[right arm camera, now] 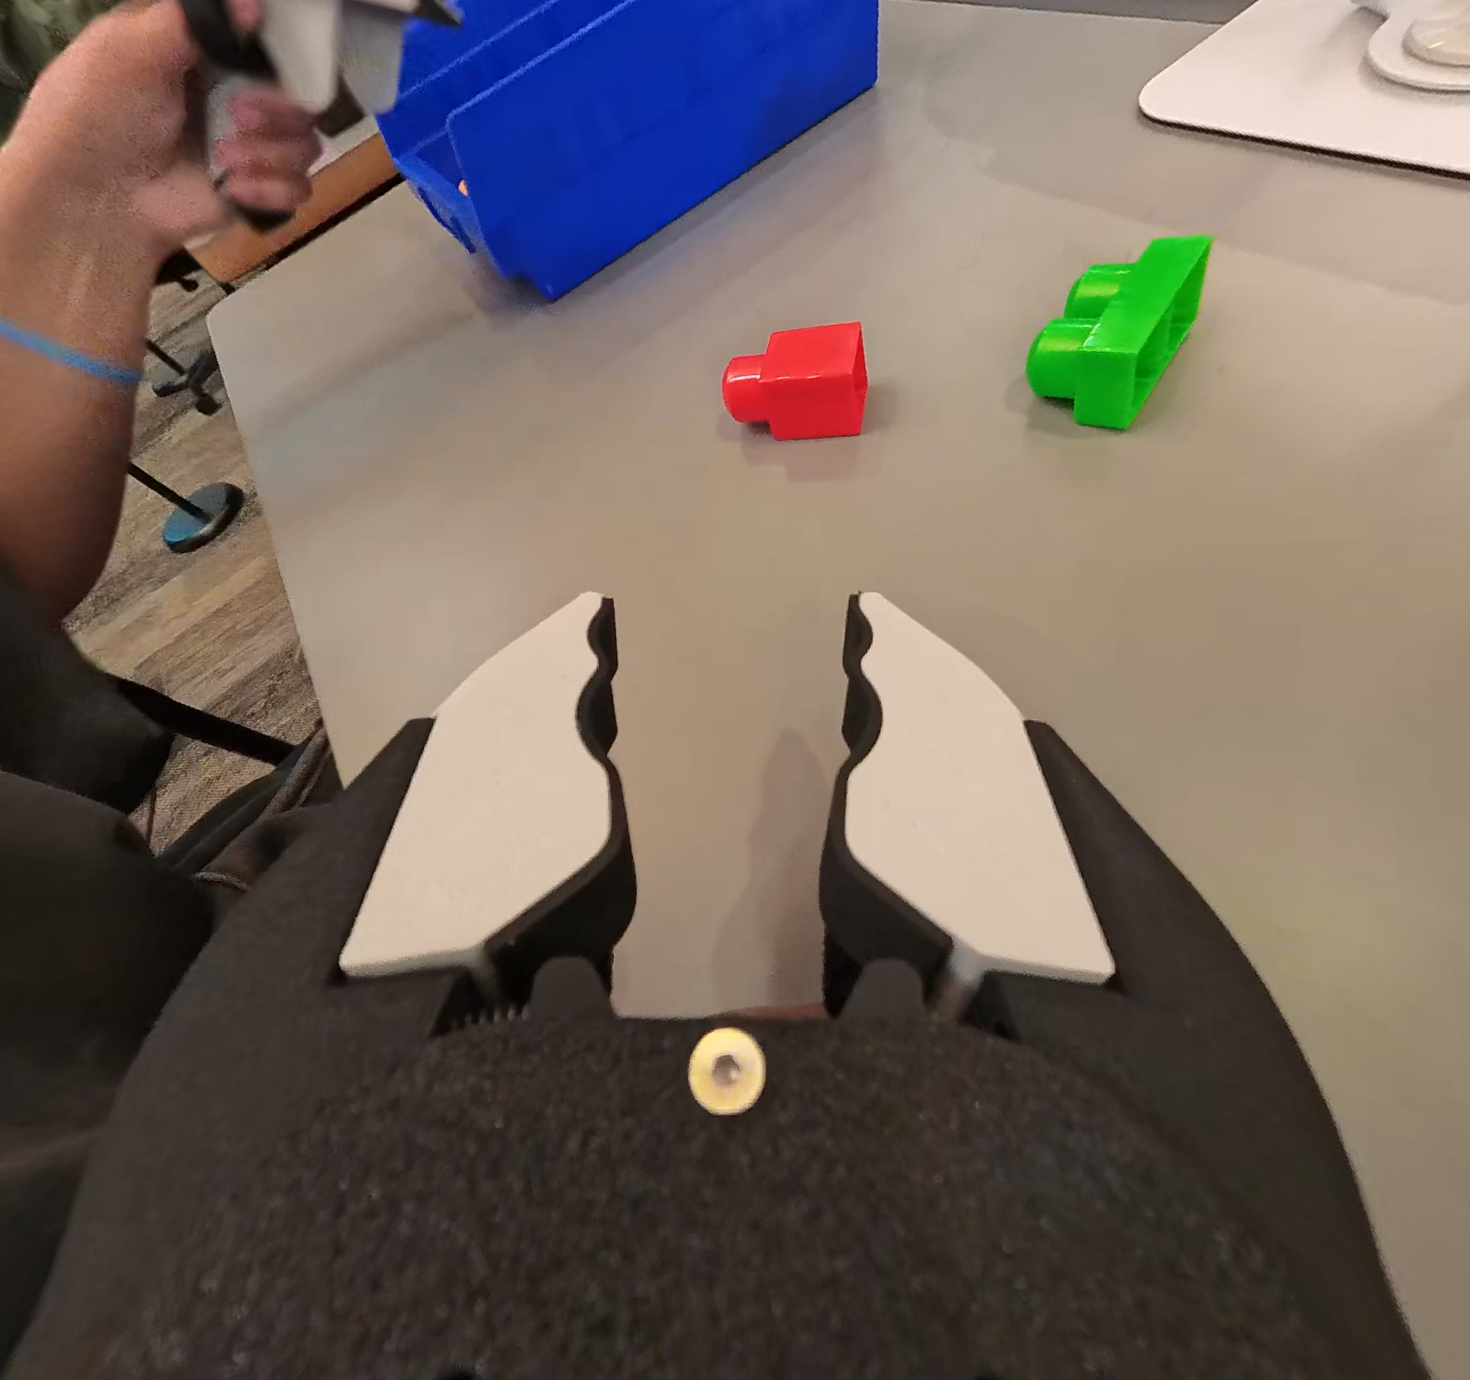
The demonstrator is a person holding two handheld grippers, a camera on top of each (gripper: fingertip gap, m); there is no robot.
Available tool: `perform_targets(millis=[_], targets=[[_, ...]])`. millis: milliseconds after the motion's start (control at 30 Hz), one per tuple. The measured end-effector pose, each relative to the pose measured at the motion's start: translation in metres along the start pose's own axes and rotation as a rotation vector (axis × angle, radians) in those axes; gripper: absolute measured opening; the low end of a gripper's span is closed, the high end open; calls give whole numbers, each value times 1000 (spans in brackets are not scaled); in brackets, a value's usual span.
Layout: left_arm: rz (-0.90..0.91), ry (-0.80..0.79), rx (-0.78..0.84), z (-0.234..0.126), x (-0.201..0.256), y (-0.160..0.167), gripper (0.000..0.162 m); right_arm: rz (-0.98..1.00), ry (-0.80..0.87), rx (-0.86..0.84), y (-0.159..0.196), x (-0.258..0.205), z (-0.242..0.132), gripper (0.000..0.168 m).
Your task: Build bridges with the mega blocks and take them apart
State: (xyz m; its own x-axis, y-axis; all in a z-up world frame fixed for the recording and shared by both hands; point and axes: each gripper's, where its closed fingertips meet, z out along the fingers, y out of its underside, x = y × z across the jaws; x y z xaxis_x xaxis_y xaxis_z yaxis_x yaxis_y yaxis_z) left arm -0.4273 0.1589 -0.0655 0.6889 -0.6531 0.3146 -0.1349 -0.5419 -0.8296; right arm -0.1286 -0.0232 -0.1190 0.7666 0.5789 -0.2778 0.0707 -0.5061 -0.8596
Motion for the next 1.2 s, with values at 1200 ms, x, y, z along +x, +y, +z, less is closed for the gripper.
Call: perform_targets(millis=[1200], targets=[[-372, 24, -161, 178, -94, -60, 34, -40, -67, -63, 10, -15, 13, 52]])
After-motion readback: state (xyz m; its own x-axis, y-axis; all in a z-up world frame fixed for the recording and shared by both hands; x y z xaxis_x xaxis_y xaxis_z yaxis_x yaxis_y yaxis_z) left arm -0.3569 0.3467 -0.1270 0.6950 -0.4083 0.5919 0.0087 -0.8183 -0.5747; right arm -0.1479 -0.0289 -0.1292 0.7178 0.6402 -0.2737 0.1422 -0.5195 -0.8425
